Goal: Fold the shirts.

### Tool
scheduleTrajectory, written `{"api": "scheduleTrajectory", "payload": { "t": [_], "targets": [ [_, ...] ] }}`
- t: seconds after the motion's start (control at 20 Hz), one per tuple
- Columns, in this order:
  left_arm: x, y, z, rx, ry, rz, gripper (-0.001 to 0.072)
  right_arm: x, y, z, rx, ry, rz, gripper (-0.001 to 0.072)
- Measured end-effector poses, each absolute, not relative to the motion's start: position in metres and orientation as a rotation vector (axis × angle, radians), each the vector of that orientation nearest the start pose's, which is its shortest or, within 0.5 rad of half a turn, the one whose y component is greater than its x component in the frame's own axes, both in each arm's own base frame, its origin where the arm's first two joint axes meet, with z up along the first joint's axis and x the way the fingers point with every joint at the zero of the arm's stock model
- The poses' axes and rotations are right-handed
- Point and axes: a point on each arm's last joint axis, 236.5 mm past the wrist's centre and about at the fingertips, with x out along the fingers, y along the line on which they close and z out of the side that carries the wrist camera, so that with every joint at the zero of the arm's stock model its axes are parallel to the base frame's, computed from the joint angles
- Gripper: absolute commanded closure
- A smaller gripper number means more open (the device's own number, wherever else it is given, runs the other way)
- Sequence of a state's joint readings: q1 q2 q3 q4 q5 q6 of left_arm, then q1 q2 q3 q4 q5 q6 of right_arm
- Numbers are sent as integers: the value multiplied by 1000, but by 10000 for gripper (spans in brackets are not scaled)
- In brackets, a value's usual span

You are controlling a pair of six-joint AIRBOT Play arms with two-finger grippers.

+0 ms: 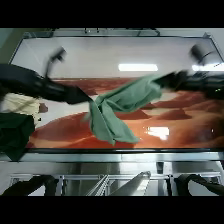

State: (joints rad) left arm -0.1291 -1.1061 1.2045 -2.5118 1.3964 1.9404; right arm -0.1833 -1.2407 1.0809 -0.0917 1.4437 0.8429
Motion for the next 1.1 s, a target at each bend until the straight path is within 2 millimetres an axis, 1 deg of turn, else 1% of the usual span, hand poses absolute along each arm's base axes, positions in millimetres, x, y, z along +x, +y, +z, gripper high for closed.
{"api": "scheduleTrajectory", "payload": {
  "t": [0.05, 0.1, 0.15, 0.2, 0.25, 0.3, 0.35, 0.4, 0.45, 0.5, 0.55, 0.6, 0.65, 0.7, 0.75, 0.8, 0.85, 0.9, 0.95, 1.0, 1.05, 1.1],
  "targets": [
    [294, -218, 209, -330, 953, -984, 691, 358, 162, 250, 715, 559, 1141, 693],
    [290, -206, 255, -286, 827, -967, 690, 343, 155, 303, 636, 406, 1158, 693],
    [283, -194, 297, -249, 706, -941, 690, 323, 150, 347, 555, 279, 1160, 693],
    [271, -182, 338, -206, 589, -909, 690, 299, 147, 386, 467, 162, 1149, 693],
    [259, -172, 371, -165, 491, -873, 689, 276, 146, 416, 388, 61, 1122, 694],
    [246, -162, 401, -128, 397, -829, 689, 256, 144, 442, 310, -34, 1072, 693],
    [235, -154, 423, -95, 327, -784, 689, 243, 142, 457, 240, -95, 1003, 694],
    [227, -147, 440, -65, 271, -740, 689, 236, 139, 468, 182, -142, 920, 694],
    [223, -141, 453, -45, 233, -706, 689, 238, 131, 474, 143, -167, 837, 693],
    [227, -135, 458, -34, 219, -682, 689, 244, 121, 477, 127, -178, 762, 693],
    [236, -129, 459, -37, 222, -663, 689, 254, 110, 476, 127, -175, 713, 693],
    [251, -123, 455, -43, 242, -655, 689, 270, 100, 470, 138, -152, 683, 693],
    [267, -119, 447, -52, 277, -664, 690, 290, 89, 460, 169, -120, 666, 693],
    [288, -115, 433, -63, 325, -676, 689, 319, 78, 444, 212, -70, 654, 693],
    [311, -111, 416, -81, 379, -689, 689, 349, 69, 422, 257, -10, 653, 693],
    [340, -107, 391, -103, 452, -699, 690, 382, 62, 393, 304, 62, 650, 693],
    [369, -104, 359, -129, 537, -708, 691, 415, 57, 356, 349, 148, 648, 693],
    [394, -102, 326, -156, 618, -721, 691, 448, 54, 313, 399, 243, 643, 693],
    [418, -104, 289, -192, 703, -742, 692, 476, 52, 264, 453, 350, 633, 693],
    [439, -105, 251, -230, 787, -751, 693, 497, 51, 217, 495, 451, 620, 692],
    [458, -104, 206, -269, 879, -750, 693, 512, 51, 171, 539, 546, 606, 692],
    [471, -104, 169, -308, 951, -750, 693, 522, 51, 126, 583, 642, 587, 691]
  ]
}}
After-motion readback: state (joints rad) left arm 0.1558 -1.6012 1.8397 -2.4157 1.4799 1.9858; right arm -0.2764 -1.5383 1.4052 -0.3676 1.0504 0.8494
